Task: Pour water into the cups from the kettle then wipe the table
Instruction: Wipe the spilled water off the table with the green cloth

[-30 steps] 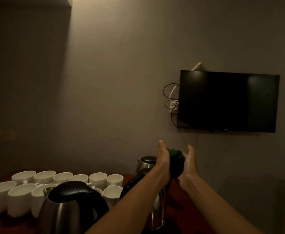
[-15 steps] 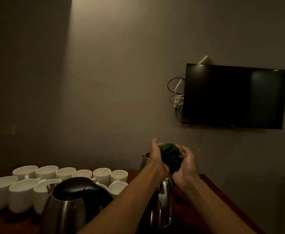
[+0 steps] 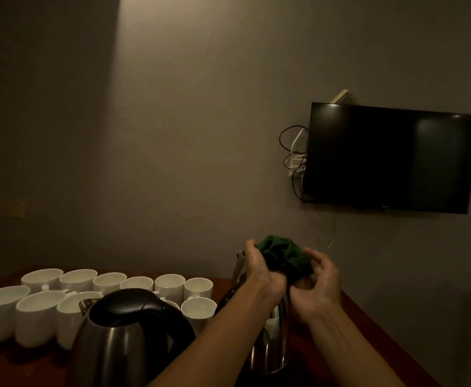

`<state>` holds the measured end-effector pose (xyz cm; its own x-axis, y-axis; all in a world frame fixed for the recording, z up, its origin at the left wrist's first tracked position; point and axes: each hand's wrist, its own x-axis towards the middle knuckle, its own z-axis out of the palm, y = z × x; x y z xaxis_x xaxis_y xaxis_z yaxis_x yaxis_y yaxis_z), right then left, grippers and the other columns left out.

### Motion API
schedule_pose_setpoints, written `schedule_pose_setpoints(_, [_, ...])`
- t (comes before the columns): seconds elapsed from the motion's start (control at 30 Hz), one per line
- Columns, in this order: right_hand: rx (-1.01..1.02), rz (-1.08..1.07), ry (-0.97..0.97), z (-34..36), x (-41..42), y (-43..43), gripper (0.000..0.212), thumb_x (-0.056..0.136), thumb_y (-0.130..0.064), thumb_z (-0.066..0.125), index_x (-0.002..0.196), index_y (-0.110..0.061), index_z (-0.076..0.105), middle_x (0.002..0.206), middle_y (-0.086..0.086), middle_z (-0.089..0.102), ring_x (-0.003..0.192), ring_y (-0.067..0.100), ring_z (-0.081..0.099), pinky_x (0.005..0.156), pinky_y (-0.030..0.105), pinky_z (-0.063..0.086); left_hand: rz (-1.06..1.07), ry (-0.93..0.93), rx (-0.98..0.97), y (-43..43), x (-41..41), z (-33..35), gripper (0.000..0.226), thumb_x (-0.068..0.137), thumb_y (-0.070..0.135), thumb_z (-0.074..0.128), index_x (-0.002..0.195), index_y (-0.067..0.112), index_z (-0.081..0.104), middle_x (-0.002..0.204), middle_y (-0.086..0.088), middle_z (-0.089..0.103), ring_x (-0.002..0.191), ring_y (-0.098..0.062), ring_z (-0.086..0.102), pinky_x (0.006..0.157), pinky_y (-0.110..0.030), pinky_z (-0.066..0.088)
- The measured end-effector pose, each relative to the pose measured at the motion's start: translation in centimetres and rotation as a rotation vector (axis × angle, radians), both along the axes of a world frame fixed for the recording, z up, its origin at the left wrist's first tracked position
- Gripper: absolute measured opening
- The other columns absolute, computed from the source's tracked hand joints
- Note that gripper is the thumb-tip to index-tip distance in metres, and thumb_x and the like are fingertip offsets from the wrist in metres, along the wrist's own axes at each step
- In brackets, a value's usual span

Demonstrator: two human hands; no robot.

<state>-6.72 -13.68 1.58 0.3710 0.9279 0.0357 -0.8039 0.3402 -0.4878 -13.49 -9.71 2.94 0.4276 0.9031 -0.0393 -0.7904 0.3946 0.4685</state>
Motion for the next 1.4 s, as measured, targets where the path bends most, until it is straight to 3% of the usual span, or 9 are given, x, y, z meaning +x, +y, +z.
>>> schedule_pose_setpoints(0.17, [0.032,0.027,0.147,0.1,0.3,-0.7,0.039,0.097,-0.03,0.05,0.128,-0.008,0.059,0.126,0.02,0.057,0.113,0.034,0.057,0.089,0.042,0.05,0.025,-0.033,0.004,-0.5,0.1,-0.6,0.069,0.102,0.059,0.029,0.11,0.0,0.063,0.121,-0.029,0.06,0.107,-0.042,0.058,0.081,-0.051,0.05])
schedule_pose_setpoints(0.33, [0.048,0.03,0.229,-0.4,0.1,-1.0,0.043,0.098,-0.039,0.048,0.127,-0.01,0.06,0.126,0.023,0.056,0.115,0.038,0.056,0.09,0.047,0.048,0.061,-0.016,0.016,-1.1,-0.1,-1.0,0.07,0.101,0.06,0.029,0.112,0.001,0.063,0.121,-0.029,0.059,0.107,-0.042,0.058,0.078,-0.05,0.05])
schedule_pose_setpoints(0.47, [0.048,-0.005,0.091,-0.3,-0.9,-1.0,0.03,0.096,-0.022,0.05,0.12,-0.008,0.06,0.127,0.016,0.057,0.111,0.032,0.058,0.086,0.04,0.051,0.056,0.005,0.075,-1.7,-0.2,-1.3,0.046,0.097,0.039,0.045,0.102,-0.002,0.066,0.109,-0.025,0.062,0.103,-0.039,0.06,0.094,-0.051,0.05])
schedule_pose_setpoints(0.53, [0.071,0.001,0.045,-0.4,-1.4,-1.1,0.027,0.093,-0.011,0.05,0.118,-0.009,0.058,0.12,0.018,0.056,0.105,0.032,0.059,0.078,0.037,0.052,0.04,-0.011,0.114,-1.8,-0.5,-1.7,0.037,0.091,0.028,0.053,0.106,-0.003,0.065,0.107,-0.026,0.062,0.099,-0.039,0.061,0.089,-0.049,0.053])
schedule_pose_setpoints(0.63, [0.064,0.018,-0.037,-0.7,-2.4,-1.6,0.028,0.091,-0.006,0.05,0.118,-0.01,0.058,0.112,0.016,0.058,0.101,0.03,0.06,0.073,0.034,0.051,0.083,-0.041,0.109,-0.8,-1.2,-2.3,0.062,0.071,0.022,0.066,0.129,0.002,0.057,0.129,-0.032,0.058,0.112,-0.045,0.061,0.079,-0.051,0.059])
schedule_pose_setpoints(0.77, [-0.008,-0.003,-0.207,-1.8,-4.3,-1.3,0.031,0.089,-0.014,0.062,0.119,-0.005,0.062,0.115,0.018,0.067,0.102,0.029,0.066,0.073,0.034,0.056,0.178,-0.049,0.014,0.6,-2.9,-2.7,0.066,0.074,0.023,0.068,0.137,0.013,0.053,0.132,-0.03,0.058,0.116,-0.045,0.061,0.075,-0.055,0.06])
schedule_pose_setpoints(1.0, [-0.025,-0.033,-0.281,0.6,-10.6,0.1,0.031,0.089,-0.017,0.07,0.119,-0.008,0.063,0.109,0.02,0.07,0.096,0.032,0.071,0.058,0.03,0.059,0.326,0.026,0.029,1.8,-9.4,-0.5,0.047,0.093,0.025,0.056,0.135,0.005,0.055,0.131,-0.028,0.061,0.115,-0.042,0.063,0.075,-0.051,0.062])
schedule_pose_setpoints(1.2, [-0.003,0.039,-0.479,2.7,-19.1,1.8,0.032,0.088,-0.029,0.074,0.11,-0.008,0.066,0.102,0.014,0.074,0.095,0.026,0.072,0.086,0.042,0.06,0.541,0.053,0.091,1.6,-19.0,3.6,0.048,0.094,0.029,0.051,0.131,0.0,0.06,0.129,-0.026,0.063,0.096,-0.035,0.066,0.055,-0.037,0.059])
schedule_pose_setpoints(1.4, [0.061,0.219,-0.792,1.8,-29.5,1.3,0.019,0.094,-0.034,0.066,0.103,-0.017,0.065,0.101,0.005,0.072,0.091,0.02,0.071,0.064,0.03,0.059,0.811,0.192,0.083,0.7,-33.1,2.7,0.067,0.072,0.035,0.061,0.132,0.004,0.058,0.128,-0.026,0.064,0.108,-0.039,0.066,0.069,-0.046,0.061])
